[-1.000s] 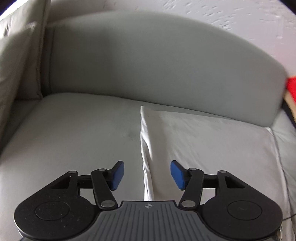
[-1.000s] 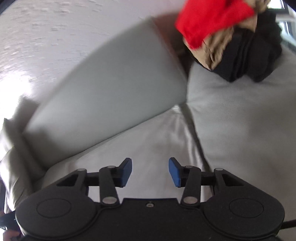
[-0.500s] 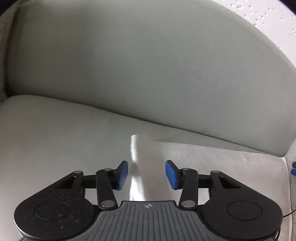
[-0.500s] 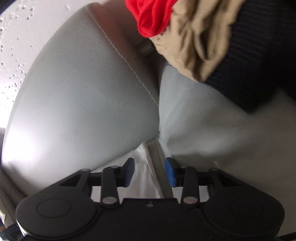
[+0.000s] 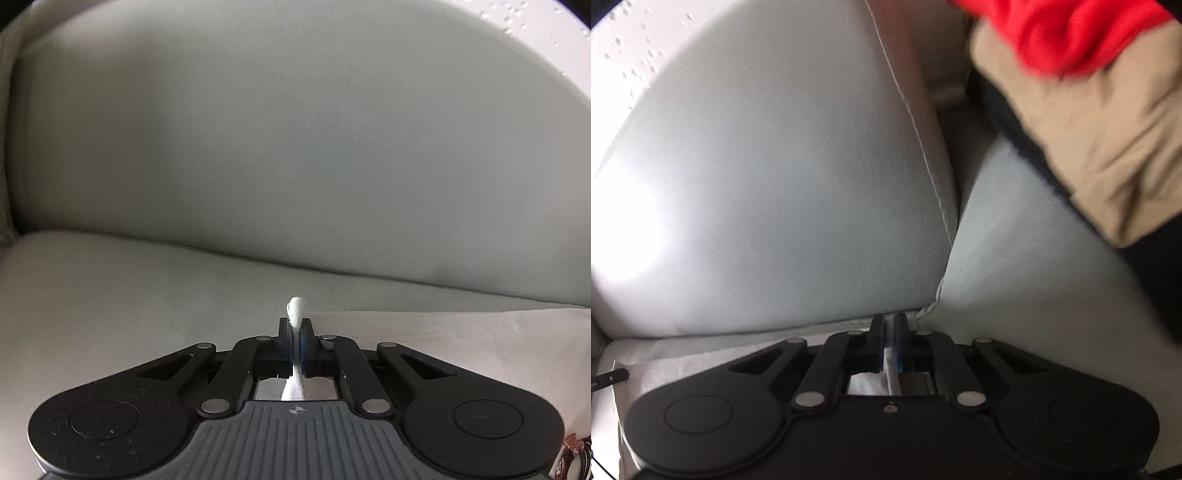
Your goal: Fold clothes
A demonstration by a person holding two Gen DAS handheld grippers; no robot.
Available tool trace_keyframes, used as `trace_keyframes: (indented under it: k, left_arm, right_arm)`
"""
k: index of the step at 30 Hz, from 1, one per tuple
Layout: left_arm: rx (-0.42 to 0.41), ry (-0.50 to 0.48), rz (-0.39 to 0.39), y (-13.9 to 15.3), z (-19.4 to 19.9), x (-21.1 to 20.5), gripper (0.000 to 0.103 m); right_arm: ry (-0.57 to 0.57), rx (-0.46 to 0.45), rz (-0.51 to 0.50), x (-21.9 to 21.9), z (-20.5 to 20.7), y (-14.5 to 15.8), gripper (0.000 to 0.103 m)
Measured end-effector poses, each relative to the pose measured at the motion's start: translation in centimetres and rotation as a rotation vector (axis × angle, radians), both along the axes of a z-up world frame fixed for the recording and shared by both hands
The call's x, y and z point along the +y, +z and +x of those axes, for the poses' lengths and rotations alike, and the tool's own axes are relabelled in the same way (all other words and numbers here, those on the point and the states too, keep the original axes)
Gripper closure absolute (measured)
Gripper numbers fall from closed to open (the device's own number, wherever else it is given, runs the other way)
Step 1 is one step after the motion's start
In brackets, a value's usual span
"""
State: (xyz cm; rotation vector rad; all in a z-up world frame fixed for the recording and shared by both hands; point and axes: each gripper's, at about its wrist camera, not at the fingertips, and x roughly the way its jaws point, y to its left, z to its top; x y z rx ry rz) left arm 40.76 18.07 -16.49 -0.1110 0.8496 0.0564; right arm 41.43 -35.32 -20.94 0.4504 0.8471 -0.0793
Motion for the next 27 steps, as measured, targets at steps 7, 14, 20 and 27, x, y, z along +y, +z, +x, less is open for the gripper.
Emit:
trace_keyframes:
  k: [7,14,20,27]
  left_arm:
    - [-0.093,-0.023,0.043,5.5,-4.9,-1.5,0.1]
    - [-0.115,0.05,-0.139,10.3,-13.6,0.4,0.1]
    - [-0.055,0.075,-0.21,11.0,-23.6,1.3,0.1]
    - [0.042,0.093,0.009,6.6,-34.3,-2.7,0.1]
  right_arm:
    - [-0.041,-0.144,0.045,2.1,-6.6,6.9,0.098]
    - [-0.079,-0.163,0.114,3.3,-17.2,13.3,0.098]
    - [-0.097,-0.114,0.165,2.5,-27.6,16.0,0.098]
    - [-0.112,0.015,0.142,4.6,-34.1,12.9,0.098]
